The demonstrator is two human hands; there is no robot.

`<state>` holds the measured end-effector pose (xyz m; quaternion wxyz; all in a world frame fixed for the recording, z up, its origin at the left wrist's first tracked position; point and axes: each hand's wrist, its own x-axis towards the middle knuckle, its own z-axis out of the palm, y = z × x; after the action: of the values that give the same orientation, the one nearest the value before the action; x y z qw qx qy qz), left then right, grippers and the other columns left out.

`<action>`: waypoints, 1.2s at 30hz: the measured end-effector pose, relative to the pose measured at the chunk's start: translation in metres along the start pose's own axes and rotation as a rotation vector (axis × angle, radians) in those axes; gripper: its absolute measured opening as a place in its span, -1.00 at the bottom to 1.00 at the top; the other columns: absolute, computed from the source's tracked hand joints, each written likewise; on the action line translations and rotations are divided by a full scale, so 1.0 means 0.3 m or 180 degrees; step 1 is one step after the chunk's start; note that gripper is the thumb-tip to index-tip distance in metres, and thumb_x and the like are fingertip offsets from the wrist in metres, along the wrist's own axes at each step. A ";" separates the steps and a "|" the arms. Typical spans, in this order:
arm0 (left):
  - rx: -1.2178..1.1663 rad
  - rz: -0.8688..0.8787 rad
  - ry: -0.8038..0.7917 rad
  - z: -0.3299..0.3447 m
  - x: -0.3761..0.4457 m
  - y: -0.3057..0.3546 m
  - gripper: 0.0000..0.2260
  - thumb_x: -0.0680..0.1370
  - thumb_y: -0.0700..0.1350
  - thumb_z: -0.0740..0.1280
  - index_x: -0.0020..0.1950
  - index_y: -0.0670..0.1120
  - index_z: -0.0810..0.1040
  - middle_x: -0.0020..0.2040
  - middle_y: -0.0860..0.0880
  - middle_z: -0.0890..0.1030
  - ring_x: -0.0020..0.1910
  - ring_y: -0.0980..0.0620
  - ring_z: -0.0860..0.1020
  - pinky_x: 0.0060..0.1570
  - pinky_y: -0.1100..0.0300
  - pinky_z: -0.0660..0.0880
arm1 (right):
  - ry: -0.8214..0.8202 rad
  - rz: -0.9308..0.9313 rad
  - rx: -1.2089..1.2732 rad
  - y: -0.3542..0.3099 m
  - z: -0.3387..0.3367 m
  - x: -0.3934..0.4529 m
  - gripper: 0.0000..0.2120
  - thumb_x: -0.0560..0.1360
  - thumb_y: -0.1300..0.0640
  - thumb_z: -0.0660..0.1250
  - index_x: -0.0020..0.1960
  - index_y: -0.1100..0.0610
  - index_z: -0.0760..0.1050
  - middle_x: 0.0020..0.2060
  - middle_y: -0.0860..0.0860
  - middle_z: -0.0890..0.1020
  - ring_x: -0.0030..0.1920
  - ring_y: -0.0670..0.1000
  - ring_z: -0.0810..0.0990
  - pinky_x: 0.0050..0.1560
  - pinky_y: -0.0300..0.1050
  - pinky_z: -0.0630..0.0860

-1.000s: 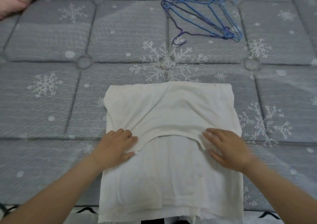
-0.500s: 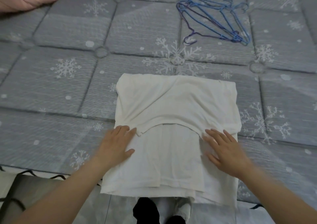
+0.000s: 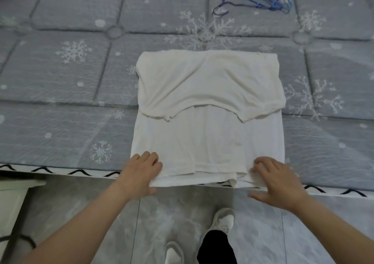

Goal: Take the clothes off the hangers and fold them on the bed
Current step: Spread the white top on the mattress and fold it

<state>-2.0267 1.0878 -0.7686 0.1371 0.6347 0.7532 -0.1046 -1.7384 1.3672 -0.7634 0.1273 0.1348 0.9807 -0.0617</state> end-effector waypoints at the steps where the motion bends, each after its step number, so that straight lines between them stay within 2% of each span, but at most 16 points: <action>1: 0.0017 -0.0028 0.0041 0.012 -0.004 0.007 -0.50 0.01 0.11 0.57 -0.19 -0.08 0.53 -0.15 -0.06 0.50 -0.28 -0.05 0.46 -0.37 0.17 0.33 | -0.0024 0.0094 0.0006 -0.017 0.021 -0.017 -0.42 0.19 -0.29 0.45 0.01 0.11 0.51 0.07 0.08 0.52 0.02 0.13 0.59 -0.07 0.01 0.57; 3: 0.0031 -0.0064 0.0291 0.030 -0.008 0.012 -0.55 -0.01 -0.11 0.58 -0.20 -0.11 0.53 -0.17 -0.09 0.52 -0.29 -0.08 0.48 -0.41 0.15 0.32 | -0.0020 0.0204 0.0016 -0.036 0.050 -0.027 -0.42 0.09 0.01 0.62 0.03 0.15 0.50 0.11 0.11 0.50 0.09 0.20 0.58 -0.02 0.08 0.57; 5: -0.0051 -0.0066 0.0468 0.044 -0.018 0.010 -0.59 0.03 -0.24 0.54 -0.19 -0.14 0.53 -0.16 -0.12 0.52 -0.30 -0.10 0.48 -0.44 0.14 0.34 | 0.0015 0.0259 0.0028 -0.036 0.064 -0.026 -0.44 0.06 0.24 0.60 0.02 0.18 0.50 0.11 0.15 0.53 0.12 0.23 0.58 -0.04 0.09 0.58; 11: -0.0671 -0.0098 0.0392 0.087 -0.080 -0.024 -0.53 0.16 -0.35 0.58 -0.06 -0.10 0.47 -0.20 -0.09 0.50 -0.35 -0.09 0.51 -0.63 0.18 0.37 | 0.0119 0.0318 0.0640 -0.003 0.077 -0.066 -0.66 0.26 0.38 0.52 0.00 0.19 0.59 0.20 0.14 0.58 0.13 0.18 0.61 -0.18 0.03 0.61; 13: -0.0807 -0.0198 0.0441 0.060 -0.082 -0.045 -0.57 0.23 -0.31 0.57 -0.04 -0.08 0.45 -0.21 -0.07 0.50 -0.31 -0.10 0.53 -0.58 0.14 0.44 | 0.0109 0.0517 0.0907 0.015 0.046 -0.055 -0.71 0.40 0.39 0.40 0.08 0.16 0.58 0.23 0.08 0.56 0.13 0.15 0.60 -0.04 0.00 0.57; 14: -0.0897 -0.0375 0.0415 0.043 -0.083 -0.056 -0.67 0.30 -0.26 0.52 -0.04 -0.10 0.47 -0.20 -0.07 0.49 -0.28 -0.11 0.53 -0.51 0.12 0.46 | 0.0080 0.0702 0.0959 0.019 0.021 -0.045 -0.71 0.46 0.37 0.33 0.14 0.15 0.55 0.23 0.05 0.55 0.11 0.14 0.59 -0.02 -0.04 0.52; 15: -0.0967 -0.0596 0.0460 0.013 -0.080 -0.073 -0.83 0.41 -0.17 0.40 -0.05 -0.13 0.49 -0.16 -0.07 0.48 -0.23 -0.13 0.51 -0.40 0.11 0.44 | -0.0032 0.0971 0.0998 0.024 -0.001 -0.040 -0.71 0.51 0.34 0.25 0.19 0.12 0.50 0.19 0.05 0.54 0.05 0.13 0.56 -0.04 -0.06 0.46; 17: -0.0933 -0.0992 0.0308 -0.034 -0.077 -0.117 -0.74 0.50 -0.06 0.10 -0.02 -0.15 0.52 -0.05 -0.07 0.49 -0.10 -0.13 0.50 -0.22 0.15 0.34 | -0.0148 0.1646 0.1239 0.043 -0.072 -0.025 -0.75 0.56 0.24 0.14 0.20 0.08 0.43 0.03 0.08 0.51 -0.12 0.09 0.45 -0.13 -0.07 0.33; 19: -0.0792 -0.1130 0.0398 -0.075 -0.082 -0.164 -0.90 0.49 -0.23 0.25 -0.09 -0.19 0.55 -0.09 -0.13 0.52 -0.17 -0.14 0.52 -0.30 0.15 0.33 | -0.0005 0.2094 0.1323 0.063 -0.135 -0.018 -0.78 0.55 0.21 0.12 0.18 0.10 0.38 -0.10 0.07 0.44 -0.19 0.09 0.39 -0.19 -0.07 0.27; 20: -0.0735 -0.1076 0.0327 -0.106 -0.081 -0.192 -0.89 0.35 -0.35 0.41 -0.19 -0.22 0.54 -0.18 -0.16 0.51 -0.28 -0.15 0.52 -0.41 0.17 0.33 | 0.0072 0.2185 0.1248 0.082 -0.172 -0.008 -0.78 0.54 0.23 0.14 0.18 0.13 0.37 -0.12 0.07 0.42 -0.19 0.11 0.39 -0.19 -0.06 0.28; 22: -0.0801 -0.1056 0.0291 -0.138 -0.085 -0.237 -0.71 0.12 -0.44 0.52 -0.30 -0.22 0.53 -0.29 -0.15 0.47 -0.39 -0.13 0.49 -0.53 0.20 0.32 | 0.0054 0.2237 0.1194 0.114 -0.221 0.009 -0.77 0.53 0.27 0.17 0.18 0.17 0.38 -0.09 0.13 0.45 -0.18 0.12 0.38 -0.18 -0.04 0.32; 23: -0.0855 -0.1093 0.0323 -0.155 -0.080 -0.251 -0.70 0.10 -0.43 0.54 -0.29 -0.21 0.54 -0.29 -0.14 0.47 -0.38 -0.14 0.50 -0.54 0.19 0.34 | 0.0018 0.2257 0.1230 0.129 -0.237 0.017 -0.75 0.52 0.28 0.18 0.18 0.16 0.38 -0.04 0.16 0.47 -0.17 0.12 0.38 -0.17 -0.03 0.34; 26: -0.1127 -0.1273 0.0537 -0.224 -0.028 -0.249 -0.76 0.24 -0.41 0.49 -0.19 -0.18 0.57 -0.21 -0.11 0.48 -0.29 -0.14 0.52 -0.48 0.16 0.37 | 0.0252 0.2300 0.1426 0.180 -0.273 0.062 -0.78 0.50 0.23 0.16 0.13 0.09 0.38 -0.03 0.21 0.53 -0.17 0.17 0.44 -0.16 0.00 0.38; 29: -0.1352 -0.1623 0.0768 -0.288 0.056 -0.255 -0.84 0.42 -0.36 0.35 -0.05 -0.18 0.58 -0.10 -0.11 0.48 -0.15 -0.15 0.50 -0.32 0.02 0.42 | 0.0566 0.2311 0.1528 0.231 -0.319 0.132 -0.82 0.52 0.24 0.14 0.09 0.15 0.42 -0.06 0.21 0.54 -0.13 0.25 0.50 -0.14 0.08 0.45; 33: -0.1430 -0.1933 0.0959 -0.383 0.164 -0.306 -0.76 0.46 -0.39 0.27 -0.05 -0.13 0.64 -0.08 -0.09 0.52 -0.09 -0.12 0.51 -0.29 0.05 0.40 | 0.0804 0.2161 0.1476 0.303 -0.399 0.248 -0.81 0.52 0.28 0.12 0.06 0.18 0.47 -0.02 0.18 0.50 -0.06 0.25 0.51 -0.10 0.12 0.46; 36: -0.1406 -0.2006 0.1106 -0.440 0.240 -0.360 -0.68 0.44 -0.43 0.24 -0.03 -0.10 0.66 -0.07 -0.07 0.54 -0.02 -0.15 0.52 -0.24 0.04 0.43 | 0.0823 0.2051 0.1325 0.355 -0.447 0.313 -0.80 0.53 0.29 0.12 0.06 0.19 0.48 -0.02 0.17 0.49 -0.08 0.24 0.50 -0.17 0.05 0.41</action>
<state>-2.1542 1.1796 -0.6706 0.1021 0.3368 0.9268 0.1311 -1.8274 1.5134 -0.6689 -0.0142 0.4649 0.8628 -0.1984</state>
